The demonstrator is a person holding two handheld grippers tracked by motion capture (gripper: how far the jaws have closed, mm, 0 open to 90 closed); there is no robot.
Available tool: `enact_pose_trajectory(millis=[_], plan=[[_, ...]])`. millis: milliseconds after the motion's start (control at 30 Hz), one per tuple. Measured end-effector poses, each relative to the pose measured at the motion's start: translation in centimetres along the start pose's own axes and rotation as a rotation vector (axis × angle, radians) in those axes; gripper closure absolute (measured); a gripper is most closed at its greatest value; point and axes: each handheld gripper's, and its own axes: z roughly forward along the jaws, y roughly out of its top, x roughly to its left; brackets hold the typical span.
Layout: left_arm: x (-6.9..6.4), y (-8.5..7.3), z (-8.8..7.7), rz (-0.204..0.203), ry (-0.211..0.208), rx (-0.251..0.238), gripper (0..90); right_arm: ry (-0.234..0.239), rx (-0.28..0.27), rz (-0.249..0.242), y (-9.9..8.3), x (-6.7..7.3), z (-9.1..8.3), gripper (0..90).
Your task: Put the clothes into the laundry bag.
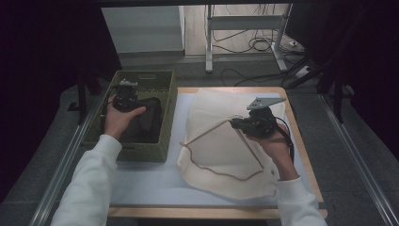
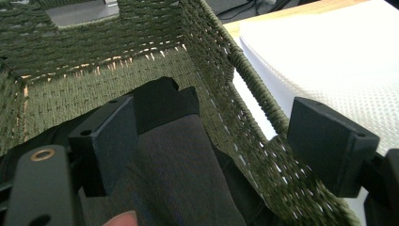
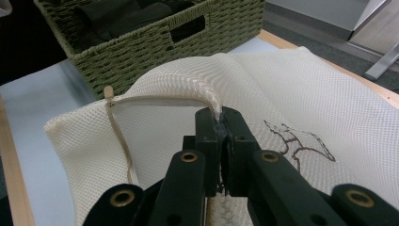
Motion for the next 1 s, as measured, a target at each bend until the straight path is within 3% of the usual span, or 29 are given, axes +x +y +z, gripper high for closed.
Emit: enact_pose_trajectory(millis=[467, 700, 1000], plan=[[0.9, -0.1, 3.5, -0.010, 0.024, 0.063, 16.8, 0.005, 0.002, 0.000, -0.1, -0.1, 0.2, 86.4], [1.6, -0.7, 5.9, 0.001, 0.070, 0.136, 16.4, 0.011, 0.001, -0.002, 0.0, 0.0, 0.2, 86.4], [1.6, -1.0, 7.3, -0.004, 0.101, 0.165, 13.3, 0.007, 0.005, 0.001, -0.1, -0.1, 0.2, 86.4]])
